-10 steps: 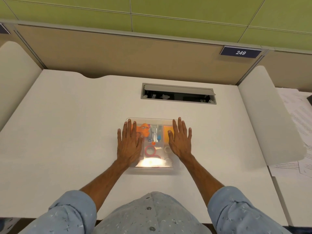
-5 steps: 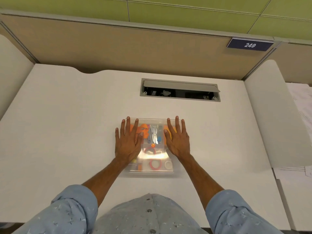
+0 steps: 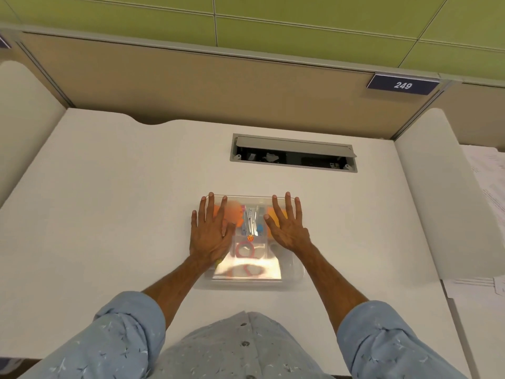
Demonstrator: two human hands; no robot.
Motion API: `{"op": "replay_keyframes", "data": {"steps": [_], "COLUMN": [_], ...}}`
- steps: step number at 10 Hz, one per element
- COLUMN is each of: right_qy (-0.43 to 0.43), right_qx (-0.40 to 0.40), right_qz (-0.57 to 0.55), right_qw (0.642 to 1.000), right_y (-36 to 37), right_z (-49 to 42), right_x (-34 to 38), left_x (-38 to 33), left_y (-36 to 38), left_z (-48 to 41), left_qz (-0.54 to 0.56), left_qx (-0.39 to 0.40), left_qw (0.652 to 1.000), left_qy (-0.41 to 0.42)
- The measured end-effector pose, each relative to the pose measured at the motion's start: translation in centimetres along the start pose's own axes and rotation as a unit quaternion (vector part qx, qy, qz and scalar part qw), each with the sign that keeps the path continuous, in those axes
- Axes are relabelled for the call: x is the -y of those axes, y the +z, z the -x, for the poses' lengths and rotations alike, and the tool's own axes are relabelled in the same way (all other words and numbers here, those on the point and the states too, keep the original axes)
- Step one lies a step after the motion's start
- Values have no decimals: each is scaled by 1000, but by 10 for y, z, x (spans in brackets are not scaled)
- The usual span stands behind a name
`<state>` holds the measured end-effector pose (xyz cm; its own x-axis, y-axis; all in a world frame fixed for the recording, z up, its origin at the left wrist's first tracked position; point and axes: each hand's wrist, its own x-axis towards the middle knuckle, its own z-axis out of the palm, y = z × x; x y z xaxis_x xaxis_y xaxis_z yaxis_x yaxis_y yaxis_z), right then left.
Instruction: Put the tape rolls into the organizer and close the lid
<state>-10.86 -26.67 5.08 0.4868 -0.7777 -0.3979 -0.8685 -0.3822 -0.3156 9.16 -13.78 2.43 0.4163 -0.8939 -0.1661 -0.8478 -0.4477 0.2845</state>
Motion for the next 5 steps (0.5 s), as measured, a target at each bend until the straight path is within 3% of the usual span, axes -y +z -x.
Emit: {"op": "replay_keyframes", "data": {"steps": [1, 3, 5], "right_qy": [14, 31, -1], "right_qx": [-2, -83, -95], "right_qz": [20, 108, 108], "right_qw": [1000, 990, 990], "right_y": [-4, 0, -6], "right_z": [9, 31, 37], "right_x": [4, 11, 17], "left_x": [-2, -2, -12], "left_y": [-9, -24, -28], "left_z": [1, 6, 20], "left_qz": [-2, -16, -85], "left_qx": [24, 50, 16], "left_qw": [1000, 998, 993], "left_qy": [-5, 29, 78]}}
